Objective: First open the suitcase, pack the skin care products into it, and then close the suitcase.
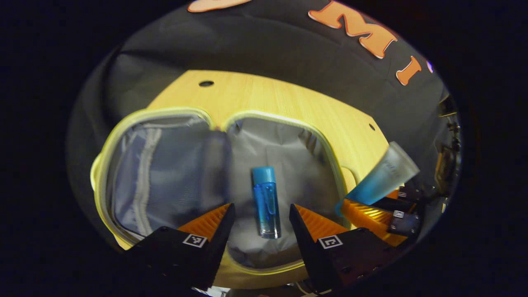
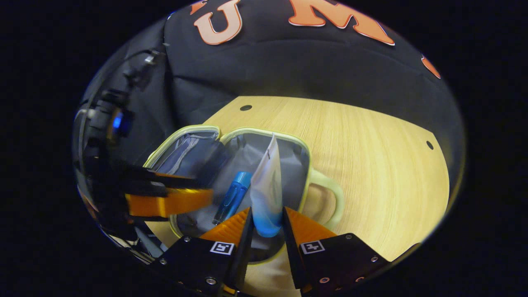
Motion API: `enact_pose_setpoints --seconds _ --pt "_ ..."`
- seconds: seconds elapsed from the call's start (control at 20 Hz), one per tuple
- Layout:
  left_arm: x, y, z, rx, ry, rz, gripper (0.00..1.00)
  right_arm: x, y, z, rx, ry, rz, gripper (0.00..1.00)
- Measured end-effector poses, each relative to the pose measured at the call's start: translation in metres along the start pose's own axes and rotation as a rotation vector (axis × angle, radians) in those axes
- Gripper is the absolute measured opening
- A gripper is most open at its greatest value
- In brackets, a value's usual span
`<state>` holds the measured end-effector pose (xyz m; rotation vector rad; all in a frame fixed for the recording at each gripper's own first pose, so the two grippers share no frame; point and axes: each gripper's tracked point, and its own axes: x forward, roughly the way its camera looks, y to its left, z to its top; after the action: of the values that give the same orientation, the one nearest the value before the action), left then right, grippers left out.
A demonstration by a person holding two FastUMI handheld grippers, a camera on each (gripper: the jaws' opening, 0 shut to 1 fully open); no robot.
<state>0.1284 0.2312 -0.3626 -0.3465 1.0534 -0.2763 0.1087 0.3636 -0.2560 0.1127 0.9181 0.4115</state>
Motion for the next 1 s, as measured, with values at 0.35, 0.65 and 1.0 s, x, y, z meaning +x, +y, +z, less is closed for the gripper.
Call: enact_pose_setpoints --seconds 0.35,0.65,1.0 --pt "-0.105 0.105 0.038 -0.121 -0.136 0.15 0.88 0.039 0.012 -0.02 0.044 0.102 -0.003 0.44" --pt "-0.143 0.203 0.037 -0.249 -0.188 0.267 0.88 0.047 0.011 -0.019 0.087 0.131 -0.045 0.45" --pt "-0.14 0.296 0.038 -0.414 -0.233 0.304 0.92 0.017 0.004 -0.003 0.123 0.038 -0.07 0.7"
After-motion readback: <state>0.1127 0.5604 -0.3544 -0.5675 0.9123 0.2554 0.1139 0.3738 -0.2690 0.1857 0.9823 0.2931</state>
